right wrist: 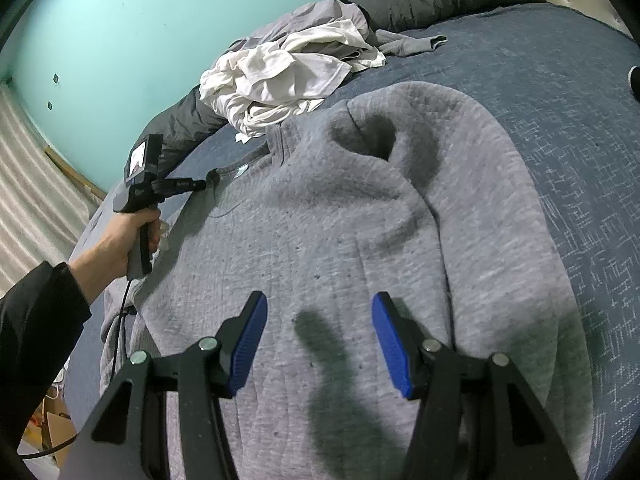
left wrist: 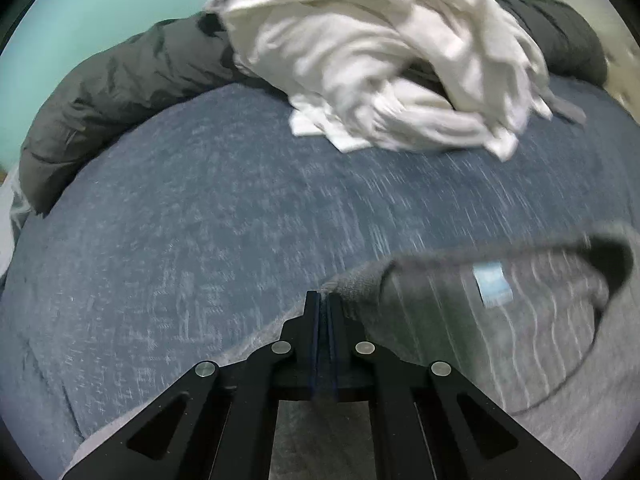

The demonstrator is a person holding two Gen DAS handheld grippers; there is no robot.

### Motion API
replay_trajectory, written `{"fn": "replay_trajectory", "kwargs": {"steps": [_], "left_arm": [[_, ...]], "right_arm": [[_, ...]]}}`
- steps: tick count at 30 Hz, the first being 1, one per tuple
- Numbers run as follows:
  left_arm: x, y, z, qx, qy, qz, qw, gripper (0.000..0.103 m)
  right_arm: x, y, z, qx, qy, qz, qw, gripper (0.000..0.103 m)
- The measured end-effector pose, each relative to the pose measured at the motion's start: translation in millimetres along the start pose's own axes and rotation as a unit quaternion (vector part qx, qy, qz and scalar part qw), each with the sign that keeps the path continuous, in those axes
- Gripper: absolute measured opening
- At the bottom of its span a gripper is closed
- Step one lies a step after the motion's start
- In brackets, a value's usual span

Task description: Fold clothes

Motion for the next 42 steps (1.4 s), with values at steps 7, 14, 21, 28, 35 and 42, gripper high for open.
{"fn": "replay_trajectory", "kwargs": {"steps": [7,14,21,28,35,42], "left_arm": [[-15.6,4.9,-2.1,-0.008,-0.049,0.078,0.9957,0.011],[-38.4,-21.1,71.3,0.048,-0.08,0.113,0.9892,0.032],[-28.9,-116.5,133.8,0.053,-0.082,0.097,0.9905,0.033],[-21.3,-196.0,160.3,0.048,-0.094,0.123,0.9867,0.034],[-15.1,-220.6,154.9,0.041,-0.109,0.134,0.9841,0.041],[-9.0,-229.7,152.2,0.035,-0.121,0.128,0.9837,0.041]], "right_arm": [[-3.3,-6.3,-3.2,0.0,0.0,-0.001,1.0,0.055],[-11.0,-6.1,-2.0,0.007,0.001,0.004,1.0,0.055],[-19.1,-5.1,1.0,0.012,-0.005,0.016,1.0,0.055],[-25.1,7.2,13.3,0.03,-0.017,0.025,0.999,0.055],[-60.6,84.3,-0.1,0.026,-0.04,0.137,0.989,0.056],[-67.9,166.9,-61.4,-0.007,-0.098,0.153,0.983,0.056]]}}
Point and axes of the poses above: each gripper's, at about its wrist camera, not at the fingertips, and z roughly against the way its jaws point, x to its right, y to its top, the point moved 3 cm from there along -z, roughly the way its jaws point, and after that the axes turned 1 degree about -z, right-handed, at the moved point
